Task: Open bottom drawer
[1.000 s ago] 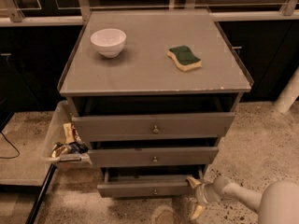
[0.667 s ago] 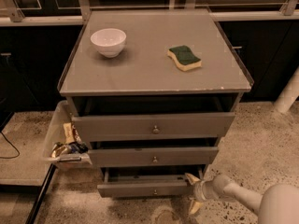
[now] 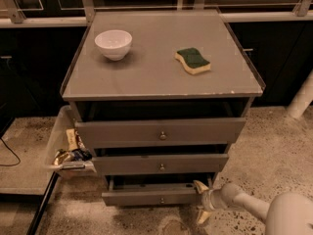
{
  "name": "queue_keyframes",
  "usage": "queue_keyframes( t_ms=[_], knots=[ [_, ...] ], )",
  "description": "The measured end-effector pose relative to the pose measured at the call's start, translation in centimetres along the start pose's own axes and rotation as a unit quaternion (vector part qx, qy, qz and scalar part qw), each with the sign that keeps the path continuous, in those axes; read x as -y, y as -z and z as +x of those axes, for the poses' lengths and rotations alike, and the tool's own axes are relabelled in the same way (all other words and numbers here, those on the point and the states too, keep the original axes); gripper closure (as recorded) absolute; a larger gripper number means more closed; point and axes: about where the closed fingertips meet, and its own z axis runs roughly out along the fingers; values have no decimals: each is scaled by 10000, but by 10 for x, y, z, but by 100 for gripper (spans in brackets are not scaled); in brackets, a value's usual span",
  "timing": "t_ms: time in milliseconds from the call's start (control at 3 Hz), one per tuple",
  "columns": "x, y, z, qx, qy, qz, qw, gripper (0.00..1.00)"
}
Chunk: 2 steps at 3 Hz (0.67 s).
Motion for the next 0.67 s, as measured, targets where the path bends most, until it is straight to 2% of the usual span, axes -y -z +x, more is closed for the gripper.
queue_keyframes(
  t_ms=[333, 667],
  knots=[
    [0, 1, -1, 1, 0, -1, 10000, 16],
    [0, 1, -1, 1, 1, -1, 10000, 40]
  ],
)
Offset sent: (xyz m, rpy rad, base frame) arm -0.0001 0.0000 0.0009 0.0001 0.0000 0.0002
